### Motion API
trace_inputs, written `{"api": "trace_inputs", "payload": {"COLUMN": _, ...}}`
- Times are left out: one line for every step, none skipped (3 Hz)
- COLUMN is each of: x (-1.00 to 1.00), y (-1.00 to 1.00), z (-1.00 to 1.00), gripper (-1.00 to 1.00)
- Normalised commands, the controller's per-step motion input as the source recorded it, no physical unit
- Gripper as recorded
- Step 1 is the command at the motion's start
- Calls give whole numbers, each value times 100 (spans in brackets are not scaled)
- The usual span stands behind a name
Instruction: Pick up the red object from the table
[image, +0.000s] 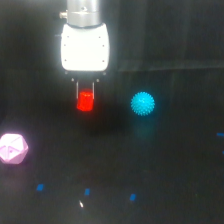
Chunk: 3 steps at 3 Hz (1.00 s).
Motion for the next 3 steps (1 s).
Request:
{"api": "trace_inputs", "payload": {"x": 22, "y": -19, "z": 35, "gripper": -100}}
{"api": "trace_inputs", "payload": {"x": 33, "y": -20, "z": 60, "gripper": -100}}
{"api": "trace_inputs", "payload": {"x": 6, "y": -36, "z": -100, "gripper": -93}}
